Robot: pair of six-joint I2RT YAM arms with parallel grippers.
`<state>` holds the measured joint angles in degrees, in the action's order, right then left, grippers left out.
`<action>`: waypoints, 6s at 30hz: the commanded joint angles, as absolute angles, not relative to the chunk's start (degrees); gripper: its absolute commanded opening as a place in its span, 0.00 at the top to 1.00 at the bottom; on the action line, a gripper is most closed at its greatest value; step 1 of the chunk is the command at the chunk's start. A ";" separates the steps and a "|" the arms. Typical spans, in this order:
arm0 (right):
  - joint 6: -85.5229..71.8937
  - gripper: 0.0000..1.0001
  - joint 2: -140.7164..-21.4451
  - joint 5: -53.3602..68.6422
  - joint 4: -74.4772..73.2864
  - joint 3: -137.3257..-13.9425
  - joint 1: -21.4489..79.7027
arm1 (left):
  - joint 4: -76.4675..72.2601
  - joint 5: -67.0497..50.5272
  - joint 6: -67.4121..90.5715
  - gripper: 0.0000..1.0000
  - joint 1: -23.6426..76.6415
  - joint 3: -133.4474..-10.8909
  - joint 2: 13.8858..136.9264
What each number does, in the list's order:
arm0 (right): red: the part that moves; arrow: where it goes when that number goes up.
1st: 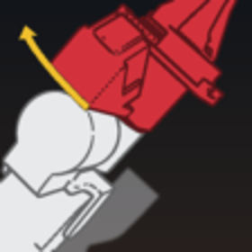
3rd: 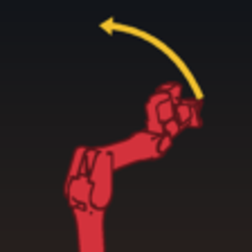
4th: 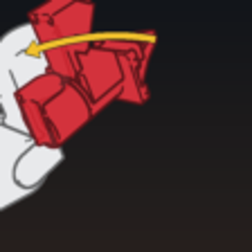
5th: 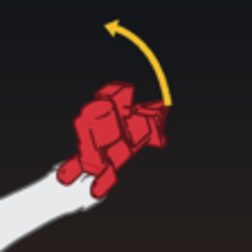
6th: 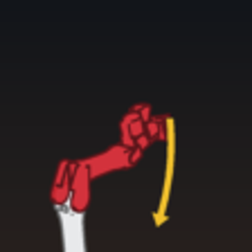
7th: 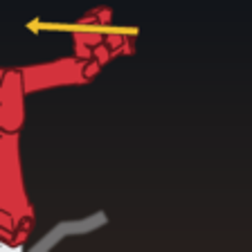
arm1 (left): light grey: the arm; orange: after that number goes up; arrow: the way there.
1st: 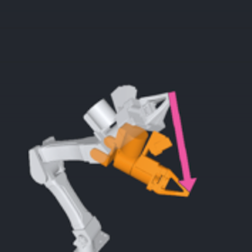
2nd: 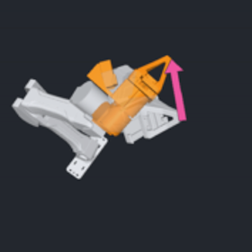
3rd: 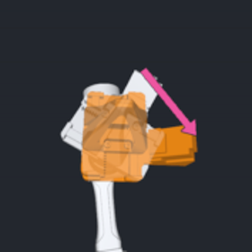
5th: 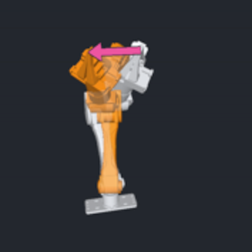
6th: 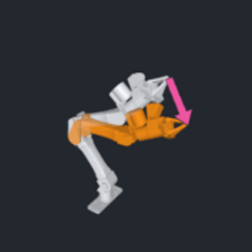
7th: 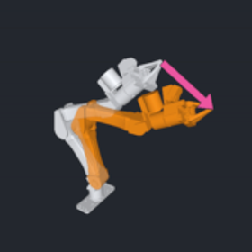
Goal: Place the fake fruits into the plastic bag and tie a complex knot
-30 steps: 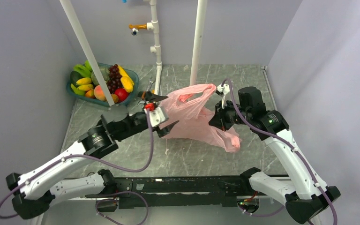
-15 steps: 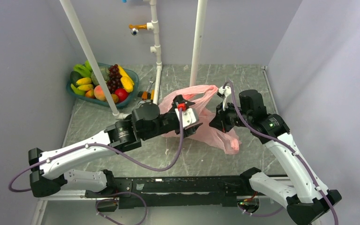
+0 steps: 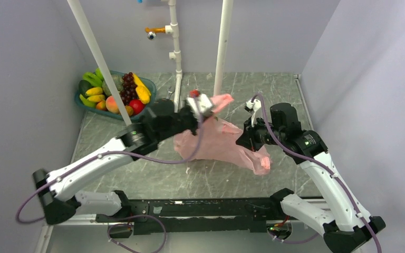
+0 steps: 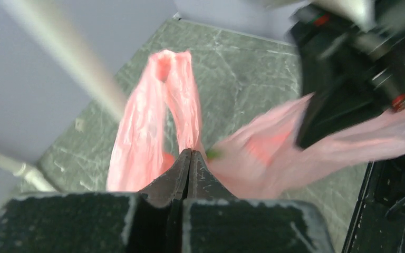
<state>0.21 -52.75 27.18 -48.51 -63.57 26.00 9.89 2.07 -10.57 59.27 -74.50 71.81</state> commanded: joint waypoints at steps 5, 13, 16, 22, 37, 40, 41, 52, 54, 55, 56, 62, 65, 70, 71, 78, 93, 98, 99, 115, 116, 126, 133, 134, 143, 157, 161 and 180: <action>1.62 1.00 -48.74 22.88 -50.51 -62.50 22.16 | 11.53 -30.18 7.58 1.00 34.36 -63.73 53.45; -1.95 1.00 -51.90 32.93 -47.92 -62.28 16.38 | 9.38 -40.87 8.85 0.82 26.32 -59.87 49.40; -4.75 1.00 -53.63 36.11 -44.93 -62.76 16.58 | 10.18 -29.87 -3.32 0.48 39.30 -60.45 49.27; -5.69 1.00 -54.85 37.22 -42.84 -63.06 18.55 | 3.48 -12.50 -14.52 0.32 53.17 -62.78 57.41; -4.21 1.00 -55.09 36.66 -43.46 -63.90 21.27 | 5.52 0.89 -15.36 1.00 58.91 -71.71 69.47; -2.24 1.00 -54.43 34.67 -47.85 -64.23 21.10 | 5.59 -11.33 -8.94 1.00 51.60 -66.99 61.86; -1.61 1.00 -54.17 33.84 -48.83 -64.07 20.79 | 3.87 -16.49 -6.43 1.00 47.08 -64.58 59.20; 6.17 1.00 -54.65 38.11 -54.54 -63.13 8.54 | 3.55 -43.06 9.84 1.00 23.27 -54.64 49.79; 7.56 1.00 -54.28 39.40 -55.23 -62.83 6.34 | 1.18 -47.95 14.29 1.00 17.48 -53.92 50.21; 8.44 1.00 -54.30 40.44 -55.44 -62.95 5.97 | 0.53 -49.35 15.44 1.00 15.75 -53.96 50.50; 9.62 1.00 -54.28 42.06 -55.69 -63.01 5.98 | -0.96 -50.64 17.73 1.00 14.90 -54.25 50.97; 13.68 0.38 -52.24 45.68 -52.58 -64.17 6.48 | -8.97 -60.48 25.87 1.00 18.12 -57.34 56.00; 14.61 0.05 -51.40 44.72 -47.48 -65.72 6.91 | -8.13 -63.04 25.08 1.00 20.50 -59.34 57.91; 16.92 0.00 -55.20 47.26 -41.85 -69.29 8.89 | -10.96 -67.69 28.48 1.00 21.75 -59.76 60.15; 17.07 0.00 -56.02 47.59 -41.11 -69.82 9.80 | -10.49 -68.37 28.46 1.00 21.98 -60.16 60.63; 17.03 0.00 -57.97 45.57 -31.25 -69.83 25.13 | -9.07 -72.74 29.25 1.00 23.62 -63.39 64.17; 25.72 0.15 -65.86 46.59 -21.44 -71.42 36.68 | -4.38 -80.56 26.26 1.00 25.10 -68.25 67.56; 30.76 1.00 -64.25 44.45 -33.07 -73.44 37.92 | -2.30 -78.31 25.61 1.00 18.04 -69.91 68.38; 29.82 1.00 -63.48 42.82 -35.09 -73.67 37.84 | -0.64 -77.01 23.86 1.00 15.96 -70.98 68.87; -6.11 1.00 -70.16 31.84 -33.31 -75.45 33.10 | 23.73 -56.46 -5.65 0.02 11.69 -78.92 69.29; -8.04 1.00 -70.48 31.23 -33.39 -75.24 32.20 | 23.72 -57.00 -8.00 0.01 11.61 -77.64 66.58; -17.20 1.00 -71.04 29.42 -29.60 -71.88 29.27 | 26.50 -54.02 -12.71 0.01 34.97 -81.57 66.03; -16.99 1.00 -71.38 29.33 -27.87 -71.90 28.87 | 28.28 -49.03 -19.03 0.10 48.84 -81.99 74.83; -16.92 1.00 -71.26 29.66 -27.74 -71.77 28.17 | 31.54 -49.11 -23.25 0.12 50.38 -80.47 74.57; -17.06 1.00 -68.66 37.69 -26.74 -70.76 19.08 | 49.82 -30.63 -46.78 0.28 50.42 -54.46 58.76; -16.21 1.00 -67.71 40.04 -24.13 -69.69 20.00 | 25.34 -39.28 -2.13 0.17 30.03 -61.46 51.35; -19.54 1.00 -67.18 36.68 -21.28 -69.06 20.85 | 16.84 -27.49 11.90 0.09 31.64 -56.73 54.80; -31.54 1.00 -68.60 28.72 -16.78 -69.27 22.59 | 2.37 -9.29 24.54 0.01 48.56 -51.73 66.41</action>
